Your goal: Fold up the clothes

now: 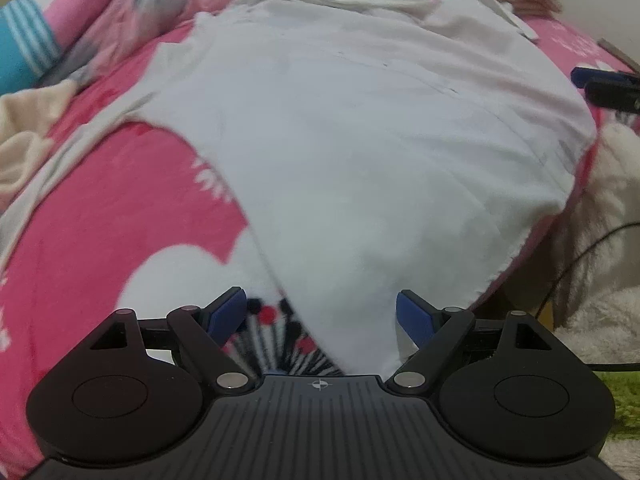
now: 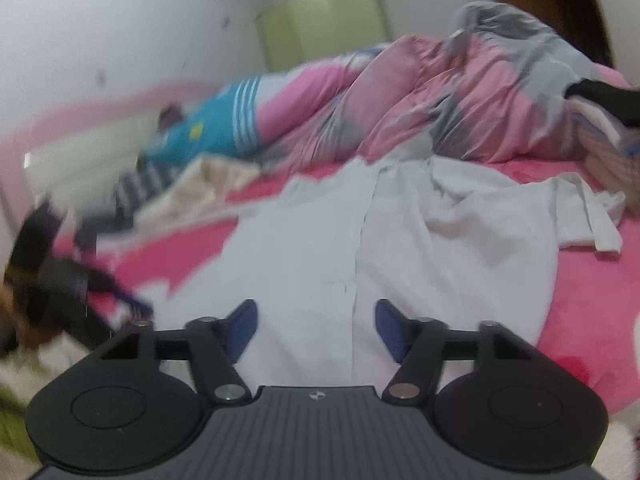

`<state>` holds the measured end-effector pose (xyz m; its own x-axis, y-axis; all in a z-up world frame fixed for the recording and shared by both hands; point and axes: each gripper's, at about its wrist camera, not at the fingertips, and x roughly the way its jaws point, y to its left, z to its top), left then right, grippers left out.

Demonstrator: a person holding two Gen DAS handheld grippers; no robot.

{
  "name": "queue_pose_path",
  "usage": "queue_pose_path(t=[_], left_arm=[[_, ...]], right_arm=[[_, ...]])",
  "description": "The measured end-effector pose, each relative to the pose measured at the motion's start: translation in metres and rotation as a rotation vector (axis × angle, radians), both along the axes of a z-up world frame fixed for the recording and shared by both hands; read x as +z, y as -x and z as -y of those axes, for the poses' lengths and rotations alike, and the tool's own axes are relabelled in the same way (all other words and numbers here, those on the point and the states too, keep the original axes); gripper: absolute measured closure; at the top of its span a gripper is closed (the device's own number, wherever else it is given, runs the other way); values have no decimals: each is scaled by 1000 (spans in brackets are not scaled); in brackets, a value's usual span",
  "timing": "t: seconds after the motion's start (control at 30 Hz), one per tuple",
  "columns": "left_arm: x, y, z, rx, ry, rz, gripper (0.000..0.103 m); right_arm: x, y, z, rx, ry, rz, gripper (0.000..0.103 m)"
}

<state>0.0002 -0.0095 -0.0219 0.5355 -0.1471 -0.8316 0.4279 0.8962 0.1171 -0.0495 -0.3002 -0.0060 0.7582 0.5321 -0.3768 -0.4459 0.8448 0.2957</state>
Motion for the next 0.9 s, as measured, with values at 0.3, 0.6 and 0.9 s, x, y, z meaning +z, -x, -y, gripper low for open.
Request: queue_pose_path(t=[0.3,0.6,0.9], left_arm=[[19,5,-17,124,87,66,5],[25,-2,-30,238,188,72,0],[19,-9,-39,312,215,35,0]], right_arm=[[-4,-24,15,-65,-207,-43,5],[-7,-28,14,-97,-232,-54,0],[-12,-30,9,-98,-199,-73,0]])
